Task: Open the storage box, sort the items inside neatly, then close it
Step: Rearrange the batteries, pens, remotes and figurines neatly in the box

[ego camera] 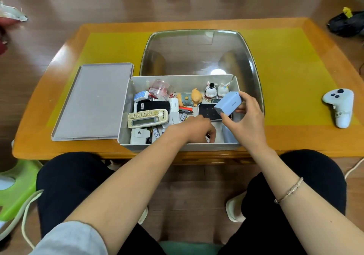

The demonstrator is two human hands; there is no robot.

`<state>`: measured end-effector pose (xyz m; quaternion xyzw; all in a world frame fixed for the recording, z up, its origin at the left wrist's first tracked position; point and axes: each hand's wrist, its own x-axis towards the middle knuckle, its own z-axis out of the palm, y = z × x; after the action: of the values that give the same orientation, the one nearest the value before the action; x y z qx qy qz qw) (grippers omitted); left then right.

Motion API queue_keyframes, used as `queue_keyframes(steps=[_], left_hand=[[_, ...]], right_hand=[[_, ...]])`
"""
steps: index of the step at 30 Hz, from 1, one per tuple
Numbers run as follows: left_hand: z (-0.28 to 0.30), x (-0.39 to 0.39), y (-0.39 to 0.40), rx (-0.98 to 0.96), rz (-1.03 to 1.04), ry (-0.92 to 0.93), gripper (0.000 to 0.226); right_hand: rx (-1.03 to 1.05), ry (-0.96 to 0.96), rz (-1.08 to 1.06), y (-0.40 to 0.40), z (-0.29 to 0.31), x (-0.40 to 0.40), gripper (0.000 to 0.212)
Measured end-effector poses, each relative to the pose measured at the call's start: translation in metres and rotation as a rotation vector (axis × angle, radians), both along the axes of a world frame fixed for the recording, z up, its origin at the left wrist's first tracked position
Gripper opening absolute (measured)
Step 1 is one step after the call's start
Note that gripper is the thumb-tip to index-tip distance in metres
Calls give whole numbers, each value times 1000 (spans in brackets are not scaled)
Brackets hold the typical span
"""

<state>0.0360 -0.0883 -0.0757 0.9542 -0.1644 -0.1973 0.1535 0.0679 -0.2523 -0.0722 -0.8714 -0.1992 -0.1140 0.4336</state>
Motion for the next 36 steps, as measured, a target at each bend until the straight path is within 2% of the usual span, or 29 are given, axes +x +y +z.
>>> queue_keyframes(steps=[6, 10, 12, 18, 21, 25, 28, 31, 33, 36], left_hand=[[-3, -3, 13, -6, 16, 19, 21], [-4, -6, 15, -36, 76, 39, 24], [-3, -8, 16, -64, 79, 56, 27], [4, -4, 19, 18, -7, 148, 34], [8, -3, 19, 48, 45, 217, 41], [10, -8, 20, 74, 140, 292, 38], [12, -22, 21, 42, 238, 310, 66], [18, -34, 18, 0, 237, 293, 97], [21, -37, 17, -7, 229, 285, 99], [21, -40, 17, 90, 146, 252, 89]], right_hand=[[-48, 42, 44, -4, 1, 1, 70], [-135, 103, 221, -14, 12, 10, 68], [-213, 114, 311, -19, 19, 15, 68], [-454, 139, 443, -16, 36, 25, 69], [-579, 136, 506, -10, 39, 28, 69], [-726, 174, 520, -4, 39, 28, 70], [-845, 143, 534, 1, 36, 29, 71], [-995, 91, 557, 5, 33, 30, 71], [-1090, 76, 570, 7, 32, 30, 67], [-1178, 107, 601, 10, 35, 30, 62]])
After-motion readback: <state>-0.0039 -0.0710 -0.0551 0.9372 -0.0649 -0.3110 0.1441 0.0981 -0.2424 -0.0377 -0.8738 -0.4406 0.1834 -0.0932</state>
